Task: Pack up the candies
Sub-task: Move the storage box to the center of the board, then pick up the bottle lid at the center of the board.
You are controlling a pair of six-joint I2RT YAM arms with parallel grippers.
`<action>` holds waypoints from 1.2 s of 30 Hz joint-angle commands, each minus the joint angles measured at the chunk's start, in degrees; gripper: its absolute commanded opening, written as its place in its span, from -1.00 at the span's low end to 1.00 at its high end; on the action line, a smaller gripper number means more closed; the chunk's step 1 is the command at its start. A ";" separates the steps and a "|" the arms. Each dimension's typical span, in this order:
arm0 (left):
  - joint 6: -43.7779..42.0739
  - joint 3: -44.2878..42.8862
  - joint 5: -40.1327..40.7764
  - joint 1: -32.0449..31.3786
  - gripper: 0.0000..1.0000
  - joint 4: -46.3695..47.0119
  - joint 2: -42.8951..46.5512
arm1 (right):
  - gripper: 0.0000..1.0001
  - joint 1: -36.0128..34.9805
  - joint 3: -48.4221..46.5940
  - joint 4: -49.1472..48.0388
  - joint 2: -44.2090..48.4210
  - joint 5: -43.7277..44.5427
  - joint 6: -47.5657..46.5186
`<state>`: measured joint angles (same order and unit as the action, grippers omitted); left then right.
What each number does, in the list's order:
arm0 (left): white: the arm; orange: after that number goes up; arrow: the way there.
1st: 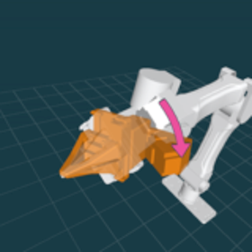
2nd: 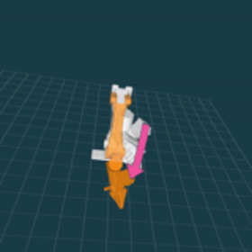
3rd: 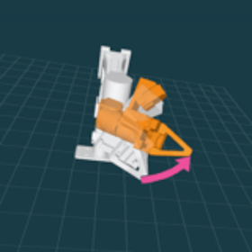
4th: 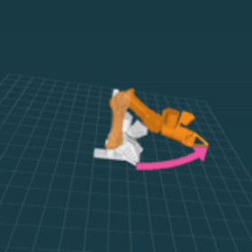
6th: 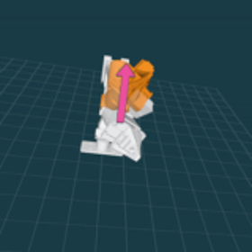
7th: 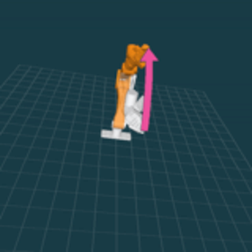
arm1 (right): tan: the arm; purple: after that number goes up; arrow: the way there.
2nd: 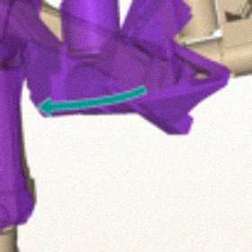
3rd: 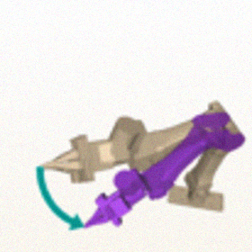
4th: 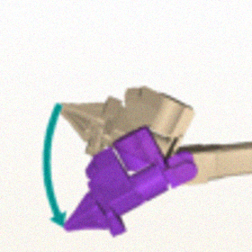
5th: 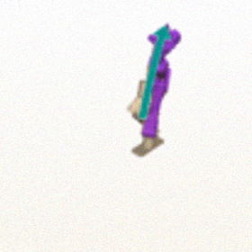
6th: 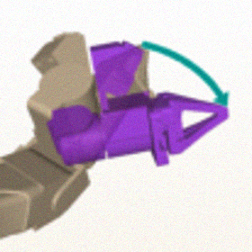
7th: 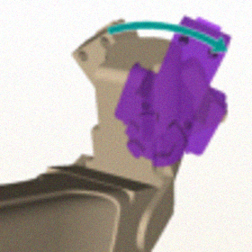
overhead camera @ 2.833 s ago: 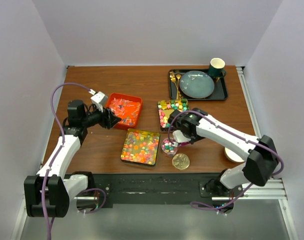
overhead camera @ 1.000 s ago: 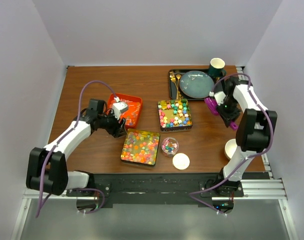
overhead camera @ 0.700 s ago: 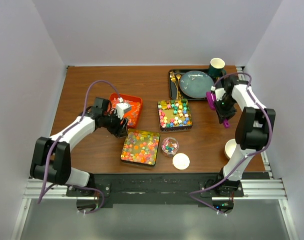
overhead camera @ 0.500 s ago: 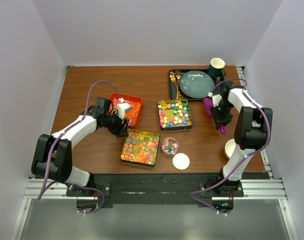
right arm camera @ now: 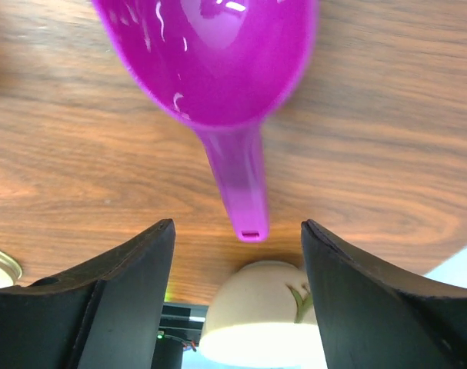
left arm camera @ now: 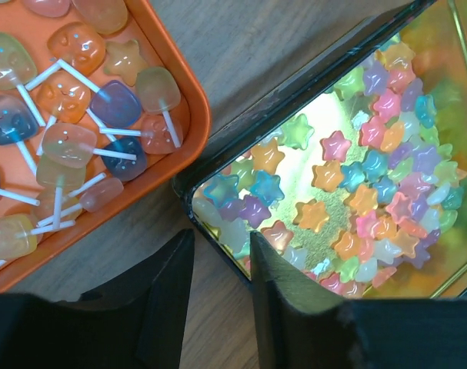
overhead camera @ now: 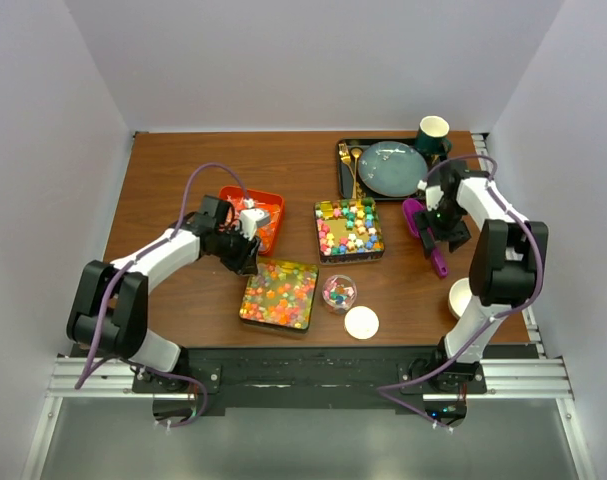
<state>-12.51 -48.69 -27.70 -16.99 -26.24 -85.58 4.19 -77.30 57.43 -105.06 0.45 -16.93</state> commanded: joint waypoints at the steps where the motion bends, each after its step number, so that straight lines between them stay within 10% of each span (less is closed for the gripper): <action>1: -0.05 -2.64 3.44 -0.06 -0.38 0.40 -0.29 | 0.42 0.03 -3.91 1.19 6.96 -0.80 0.67; 14: -2.78 -6.68 9.07 9.25 -0.47 -1.01 -4.24 | 0.50 -1.54 8.99 -0.39 29.28 -26.19 -17.33; 28: -5.68 -13.01 13.73 18.84 -0.49 2.33 -8.81 | 0.56 -17.27 18.66 -0.81 39.48 -27.35 -35.80; 36: -5.59 -11.61 15.77 21.30 0.07 0.33 -4.25 | 0.68 -27.82 25.87 1.55 43.35 -25.59 -47.75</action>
<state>-17.30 -59.37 -12.29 2.66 -25.98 -94.06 -19.94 -54.15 57.87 -63.29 -24.95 -56.27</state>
